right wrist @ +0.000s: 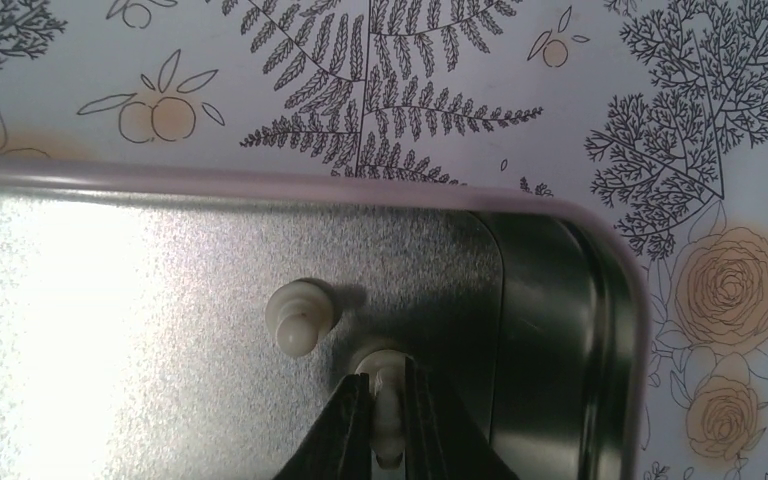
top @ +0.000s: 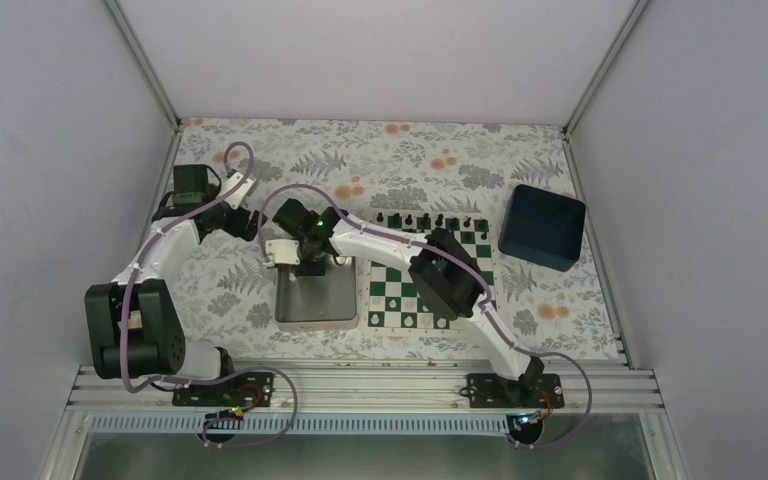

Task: Set up the chess pieces on the board
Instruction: Pick up the chess piece from the storage box, then place the chess piece on the chessboard.

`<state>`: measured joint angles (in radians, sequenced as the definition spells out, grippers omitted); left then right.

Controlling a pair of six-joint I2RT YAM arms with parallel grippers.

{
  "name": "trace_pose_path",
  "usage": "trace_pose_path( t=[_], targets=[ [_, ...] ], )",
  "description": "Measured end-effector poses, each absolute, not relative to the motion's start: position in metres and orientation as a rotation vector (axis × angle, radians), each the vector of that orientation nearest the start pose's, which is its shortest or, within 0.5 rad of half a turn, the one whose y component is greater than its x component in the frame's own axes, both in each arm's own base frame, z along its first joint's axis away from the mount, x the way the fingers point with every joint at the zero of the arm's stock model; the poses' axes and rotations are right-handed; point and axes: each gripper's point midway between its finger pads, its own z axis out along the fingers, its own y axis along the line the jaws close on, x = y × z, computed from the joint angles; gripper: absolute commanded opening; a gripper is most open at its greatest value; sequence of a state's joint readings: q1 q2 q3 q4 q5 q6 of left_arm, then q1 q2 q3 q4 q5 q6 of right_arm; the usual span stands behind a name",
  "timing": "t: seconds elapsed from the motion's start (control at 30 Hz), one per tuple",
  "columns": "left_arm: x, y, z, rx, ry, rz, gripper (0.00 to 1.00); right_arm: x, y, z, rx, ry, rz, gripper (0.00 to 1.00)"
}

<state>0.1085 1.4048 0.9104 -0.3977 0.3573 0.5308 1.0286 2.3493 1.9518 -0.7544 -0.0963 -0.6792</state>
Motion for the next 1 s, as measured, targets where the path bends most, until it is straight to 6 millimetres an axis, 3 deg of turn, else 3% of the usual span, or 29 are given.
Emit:
trace_pose_path(
  t=[0.3,0.37,0.5,0.6,0.67,0.77,0.9,1.0],
  targets=[
    [0.372,-0.02,0.128,0.649,2.303,-0.143,1.0,0.265,0.472,0.05,-2.083,1.779,0.229,0.04],
    [0.372,-0.02,0.128,0.649,2.304,-0.142,1.0,0.26,0.462,0.065,-2.079,1.776,0.232,0.04],
    [0.373,-0.019,0.127,0.647,2.306,-0.139,1.0,0.246,0.438,0.114,-2.038,1.743,0.246,0.04],
    [0.373,-0.019,0.127,0.646,2.307,-0.135,1.0,0.234,0.409,0.146,-1.998,1.722,0.26,0.04],
    [0.373,-0.018,0.127,0.645,2.308,-0.132,1.0,0.224,0.387,0.156,-1.981,1.721,0.272,0.04],
    [0.373,-0.017,0.127,0.642,2.311,-0.124,1.0,0.209,0.351,0.146,-1.985,1.762,0.273,0.04],
    [0.373,-0.014,0.126,0.636,2.318,-0.103,1.0,0.186,0.308,0.105,-2.039,1.88,0.272,0.04],
    [0.373,-0.012,0.125,0.632,2.324,-0.093,1.0,0.169,0.287,0.083,-2.074,1.939,0.283,0.04]
  ],
)
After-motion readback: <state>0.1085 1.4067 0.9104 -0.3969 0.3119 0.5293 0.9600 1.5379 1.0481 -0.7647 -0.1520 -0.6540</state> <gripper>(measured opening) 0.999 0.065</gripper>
